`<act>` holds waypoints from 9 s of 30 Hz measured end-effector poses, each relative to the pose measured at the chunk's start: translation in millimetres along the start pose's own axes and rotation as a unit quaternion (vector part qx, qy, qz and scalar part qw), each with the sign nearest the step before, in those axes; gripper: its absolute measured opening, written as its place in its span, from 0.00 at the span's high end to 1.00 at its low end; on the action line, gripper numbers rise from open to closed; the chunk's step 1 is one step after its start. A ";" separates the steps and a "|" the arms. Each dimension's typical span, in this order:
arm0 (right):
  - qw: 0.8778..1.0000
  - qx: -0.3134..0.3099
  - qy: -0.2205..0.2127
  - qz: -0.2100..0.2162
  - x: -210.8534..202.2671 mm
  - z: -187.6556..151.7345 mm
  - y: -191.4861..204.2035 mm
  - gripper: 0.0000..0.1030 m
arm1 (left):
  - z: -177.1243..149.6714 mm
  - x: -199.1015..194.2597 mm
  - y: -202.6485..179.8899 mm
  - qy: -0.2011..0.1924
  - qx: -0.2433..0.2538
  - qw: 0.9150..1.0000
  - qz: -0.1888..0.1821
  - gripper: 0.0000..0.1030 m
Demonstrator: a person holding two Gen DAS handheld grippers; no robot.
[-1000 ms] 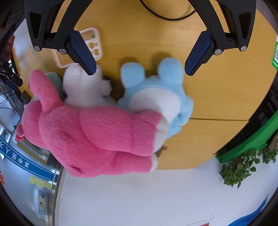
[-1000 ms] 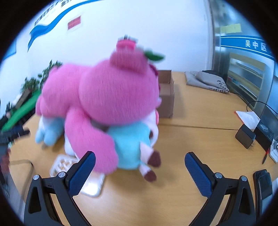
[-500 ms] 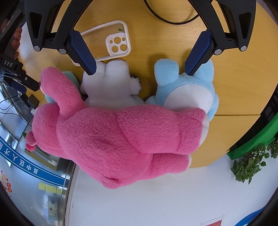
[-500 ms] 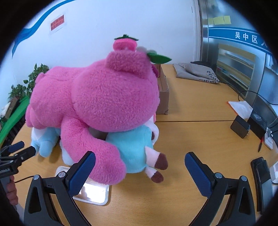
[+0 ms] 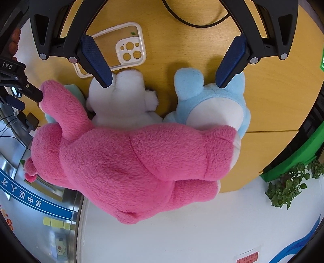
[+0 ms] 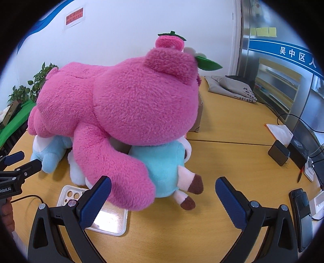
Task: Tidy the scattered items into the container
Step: 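Move both grippers toward the pile of plushies on the table, then lower both grippers onto the large pink bear and close them, then lift the pink bear with both grippers and carry it over the box, then lower the pink bear into the box and open both grippers, then withdraw both grippers back toward the remaining plushies, then move both grippers onto the light blue bear with red headband, then close both grippers on the blue bear and lift it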
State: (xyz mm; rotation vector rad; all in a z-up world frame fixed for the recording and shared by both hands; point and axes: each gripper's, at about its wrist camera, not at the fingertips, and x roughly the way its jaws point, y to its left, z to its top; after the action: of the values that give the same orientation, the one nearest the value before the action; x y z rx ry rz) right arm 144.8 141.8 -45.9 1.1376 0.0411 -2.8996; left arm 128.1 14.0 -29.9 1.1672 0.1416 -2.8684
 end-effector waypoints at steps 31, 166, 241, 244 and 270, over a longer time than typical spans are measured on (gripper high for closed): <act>1.000 -0.002 0.014 -0.003 -5.1 -5.2 8.1 0.01 | -12.5 -0.3 0.7 0.023 -0.004 1.000 -0.017 0.00; 0.998 0.048 -0.002 0.044 60.6 111.0 -16.0 0.00 | 90.7 30.7 72.0 0.017 -0.024 0.999 -0.020 0.00; 0.981 -0.036 0.005 0.191 28.1 100.3 82.4 0.00 | 68.0 41.5 138.5 0.047 -0.041 0.998 -0.006 0.00; 0.964 -0.069 0.032 0.254 32.7 91.7 129.0 0.00 | 68.9 53.2 167.9 0.062 -0.061 0.996 -0.008 0.00; 0.920 -0.155 0.200 0.299 105.3 9.2 243.9 0.65 | 62.0 106.9 257.1 0.105 -0.133 0.975 -0.146 0.28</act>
State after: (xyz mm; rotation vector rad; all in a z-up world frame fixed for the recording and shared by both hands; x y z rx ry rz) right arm 69.8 -103.8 -114.4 1.3603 0.1290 -2.0193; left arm 27.3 -248.4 -78.1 1.4942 0.7381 -2.8256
